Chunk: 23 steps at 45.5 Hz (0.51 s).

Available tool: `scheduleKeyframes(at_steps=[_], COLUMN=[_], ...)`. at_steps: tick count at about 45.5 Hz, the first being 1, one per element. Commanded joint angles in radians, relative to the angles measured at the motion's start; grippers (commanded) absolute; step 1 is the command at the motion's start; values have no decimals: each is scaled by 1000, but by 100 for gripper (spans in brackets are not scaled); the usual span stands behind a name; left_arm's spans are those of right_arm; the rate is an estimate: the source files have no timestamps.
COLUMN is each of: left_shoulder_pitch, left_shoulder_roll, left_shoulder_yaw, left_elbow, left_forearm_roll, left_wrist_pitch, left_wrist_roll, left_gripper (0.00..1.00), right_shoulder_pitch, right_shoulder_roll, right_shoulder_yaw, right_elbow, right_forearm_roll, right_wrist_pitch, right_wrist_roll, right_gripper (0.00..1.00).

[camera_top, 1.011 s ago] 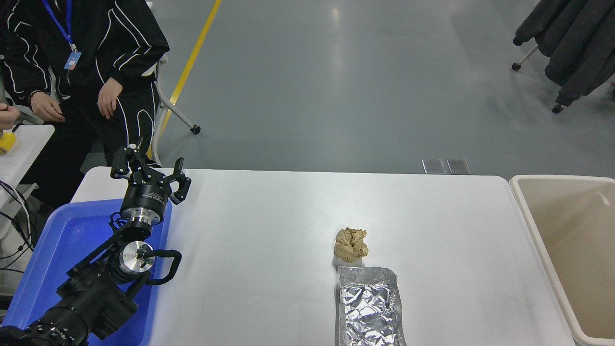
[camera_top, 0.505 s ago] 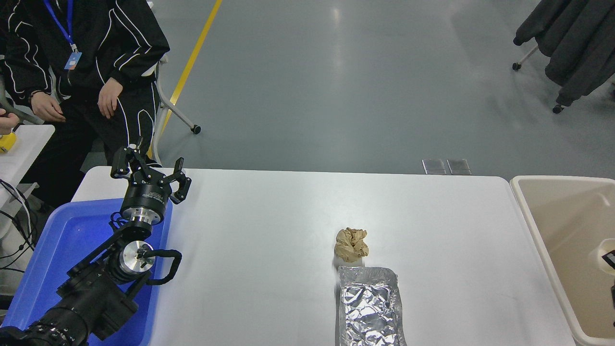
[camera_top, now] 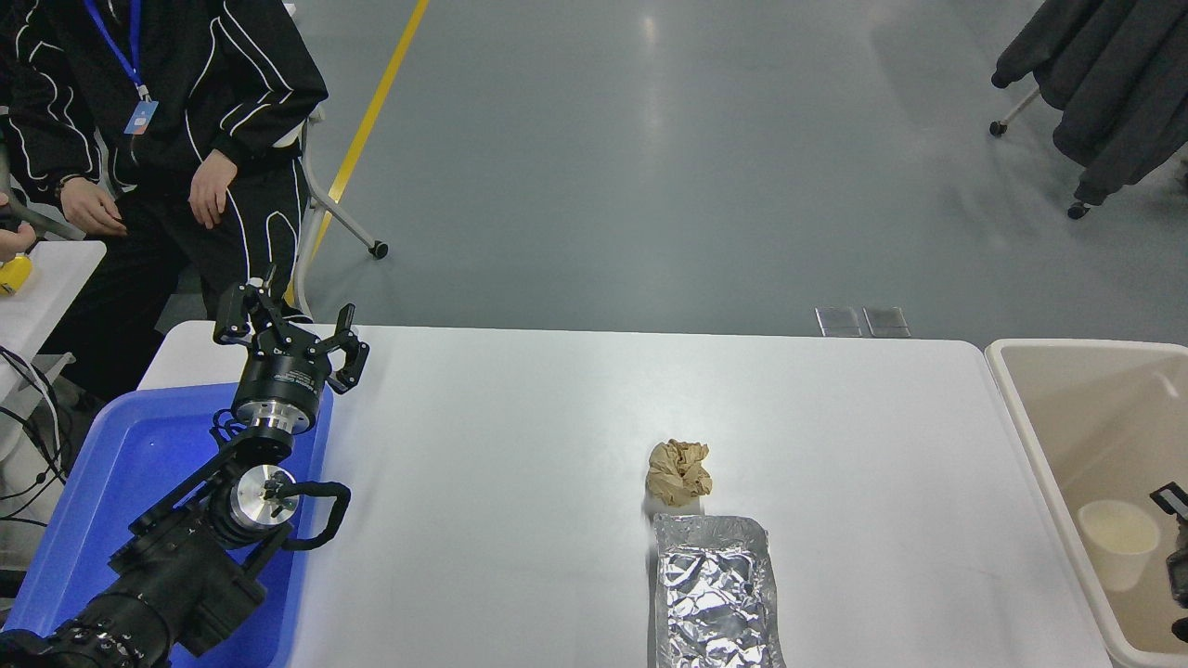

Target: Dispose of the paper cup in the dustbin

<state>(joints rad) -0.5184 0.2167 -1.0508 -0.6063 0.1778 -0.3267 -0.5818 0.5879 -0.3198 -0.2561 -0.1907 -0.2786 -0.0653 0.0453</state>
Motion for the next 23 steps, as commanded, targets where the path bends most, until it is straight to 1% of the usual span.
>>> scheduleKeyframes(at_steps=[1, 3, 5, 13, 18, 23], left_shoulder_pitch=[0, 0, 0, 0, 0, 0], left_shoulder_roll=[0, 0, 1, 0, 1, 0], left_shoulder_yaw=[0, 0, 0, 0, 0, 0], left_elbow=[0, 0, 0, 0, 0, 0], left_forearm_roll=[0, 0, 0, 0, 0, 0], left_wrist_pitch=[0, 0, 0, 0, 0, 0], left_wrist_roll=[0, 0, 0, 0, -1, 0], left_gripper=[100, 100, 100, 100, 100, 100], right_shoulder_pitch=[16, 38, 71, 200, 294, 400], right_shoulder_roll=[-2, -2, -4, -16, -47, -84], right_shoulder_yaw=[0, 0, 0, 11, 76, 133], right_elbow=[-7, -7, -7, -1, 7, 31], right_forearm_roll=[1, 1, 1, 10, 50, 59], right_wrist_pitch=[-71, -74, -73, -60, -47, -7], right_wrist_roll=[1, -1, -1, -1, 2, 7], right_gripper=[89, 90, 100, 100, 100, 100])
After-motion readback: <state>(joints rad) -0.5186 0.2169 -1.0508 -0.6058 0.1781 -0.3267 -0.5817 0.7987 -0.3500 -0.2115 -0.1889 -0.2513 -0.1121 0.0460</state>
